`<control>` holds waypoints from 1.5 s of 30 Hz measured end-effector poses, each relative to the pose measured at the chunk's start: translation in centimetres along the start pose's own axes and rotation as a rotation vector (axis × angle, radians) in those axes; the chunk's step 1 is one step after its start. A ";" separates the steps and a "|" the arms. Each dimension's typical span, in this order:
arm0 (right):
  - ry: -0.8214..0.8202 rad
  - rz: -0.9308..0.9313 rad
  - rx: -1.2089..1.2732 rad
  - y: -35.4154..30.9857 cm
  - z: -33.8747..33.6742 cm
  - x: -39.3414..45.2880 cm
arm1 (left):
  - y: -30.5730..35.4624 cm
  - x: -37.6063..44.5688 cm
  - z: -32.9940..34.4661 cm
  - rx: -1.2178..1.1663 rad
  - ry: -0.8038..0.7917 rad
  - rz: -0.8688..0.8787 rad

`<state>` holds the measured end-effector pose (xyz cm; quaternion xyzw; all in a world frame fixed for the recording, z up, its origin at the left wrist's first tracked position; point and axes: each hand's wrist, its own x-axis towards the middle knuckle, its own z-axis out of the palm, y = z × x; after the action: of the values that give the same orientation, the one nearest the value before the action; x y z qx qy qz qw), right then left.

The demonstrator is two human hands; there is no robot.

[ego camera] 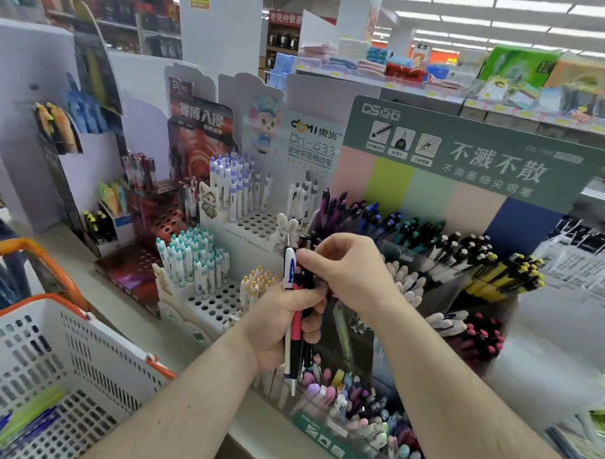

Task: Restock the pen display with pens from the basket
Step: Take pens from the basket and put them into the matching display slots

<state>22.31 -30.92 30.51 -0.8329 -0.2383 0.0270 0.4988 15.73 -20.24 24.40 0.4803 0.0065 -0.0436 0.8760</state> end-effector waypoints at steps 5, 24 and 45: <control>0.118 0.074 0.081 0.8 -1.0 -0.6 | -0.4 0.2 1.1 -0.007 0.020 -0.013; 0.798 0.316 0.748 5.0 -5.7 -3.8 | -1.0 1.7 2.5 -0.314 0.089 0.064; 0.877 -0.224 0.084 3.2 -4.1 2.7 | 0.3 1.1 -0.6 -0.382 0.159 0.049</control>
<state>27.02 -34.41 30.41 -0.7138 -0.0916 -0.3729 0.5857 16.90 -19.61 24.29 0.3072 0.0721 0.0177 0.9487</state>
